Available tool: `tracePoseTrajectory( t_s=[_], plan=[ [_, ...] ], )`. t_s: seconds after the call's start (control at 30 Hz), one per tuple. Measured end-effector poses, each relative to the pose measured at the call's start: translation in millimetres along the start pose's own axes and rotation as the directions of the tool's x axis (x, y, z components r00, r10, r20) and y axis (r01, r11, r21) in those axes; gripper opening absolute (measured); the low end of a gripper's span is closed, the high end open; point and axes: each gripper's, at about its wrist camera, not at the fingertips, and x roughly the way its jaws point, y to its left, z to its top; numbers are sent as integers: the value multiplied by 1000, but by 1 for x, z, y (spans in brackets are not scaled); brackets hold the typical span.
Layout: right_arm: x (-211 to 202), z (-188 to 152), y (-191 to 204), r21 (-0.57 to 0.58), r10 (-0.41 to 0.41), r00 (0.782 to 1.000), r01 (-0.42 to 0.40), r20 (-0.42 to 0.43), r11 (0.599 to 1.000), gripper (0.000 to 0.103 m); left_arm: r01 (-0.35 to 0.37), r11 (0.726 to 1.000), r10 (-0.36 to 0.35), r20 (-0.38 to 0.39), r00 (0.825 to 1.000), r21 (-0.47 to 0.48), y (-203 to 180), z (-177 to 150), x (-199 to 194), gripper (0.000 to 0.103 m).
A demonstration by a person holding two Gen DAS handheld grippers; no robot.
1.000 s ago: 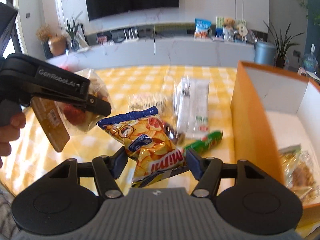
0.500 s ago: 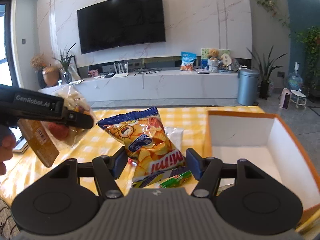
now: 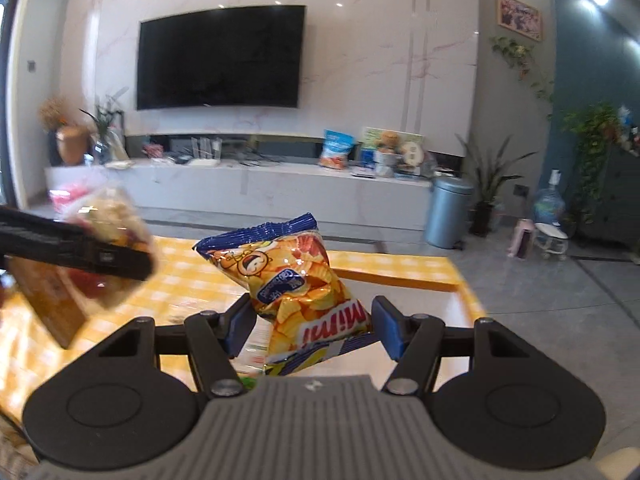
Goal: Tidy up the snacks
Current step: 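Carry the orange chips bag into the orange box and open the right gripper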
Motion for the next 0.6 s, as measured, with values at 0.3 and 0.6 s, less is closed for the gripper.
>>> tracePoseTrajectory(
  t_s=[0.3, 0.6],
  plan=[
    [33, -32, -78, 158, -187, 973, 208, -135, 965, 62, 111, 994, -111, -5, 994, 19, -24, -13, 45, 75],
    [83, -67, -68, 26, -306, 912, 325, -273, 945, 62, 150, 988, -147, -61, 987, 41, -29, -33, 81, 75]
  ],
)
